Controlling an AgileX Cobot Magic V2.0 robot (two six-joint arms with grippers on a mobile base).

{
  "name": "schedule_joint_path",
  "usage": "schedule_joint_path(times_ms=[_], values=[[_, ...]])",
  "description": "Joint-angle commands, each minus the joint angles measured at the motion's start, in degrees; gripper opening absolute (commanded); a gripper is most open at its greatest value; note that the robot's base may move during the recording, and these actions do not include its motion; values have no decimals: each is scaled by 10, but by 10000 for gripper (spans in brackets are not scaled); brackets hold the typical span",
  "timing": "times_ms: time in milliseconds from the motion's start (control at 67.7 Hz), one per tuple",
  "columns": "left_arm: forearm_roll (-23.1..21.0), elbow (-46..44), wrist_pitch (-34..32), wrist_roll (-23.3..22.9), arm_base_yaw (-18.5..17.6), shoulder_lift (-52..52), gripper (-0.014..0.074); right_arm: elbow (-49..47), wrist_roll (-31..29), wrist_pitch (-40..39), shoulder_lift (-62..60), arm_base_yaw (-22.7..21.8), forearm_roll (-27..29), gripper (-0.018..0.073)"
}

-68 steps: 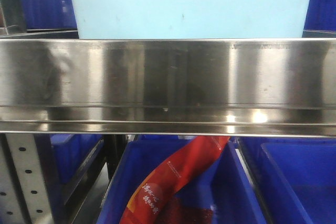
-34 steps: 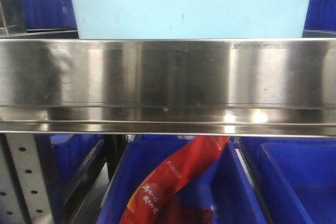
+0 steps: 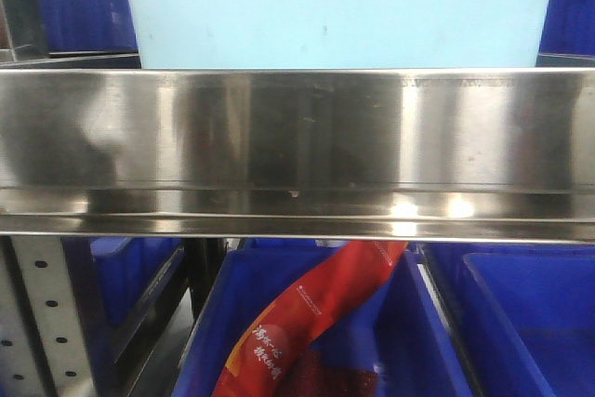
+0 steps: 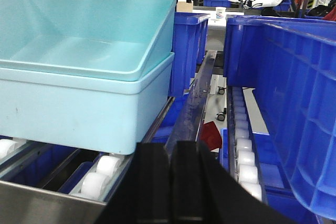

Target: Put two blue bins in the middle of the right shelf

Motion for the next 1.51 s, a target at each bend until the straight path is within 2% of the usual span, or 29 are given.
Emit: schedule_joint_path(times_ms=[0,222,266,340,1329,1403,1491], values=[[-10,42,-34,8,17,-19,-111,2,-2,-15,-3,-1,-7,-161],[-11,142,-133,8,35,-58,-111,2,-2,-15,-3,-1,-7,-161],[-12,142,-105,8,39,-59,-111,2,-2,-15,-3,-1,-7,-161],[-11,142,-101,8,46,-59,-111,2,-2,-15,-3,-1,-7,-161],[-11,142,-112,8,51,-59,-111,2,-2,-21,-3,-1,-7,-161],[-11,142,-112,8,51,-59,-111,2,-2,-21,-3,-7,1,-161],[-11,142,-112,8,51,-59,-111,12,-5,-36,-3,-42,32,-161]])
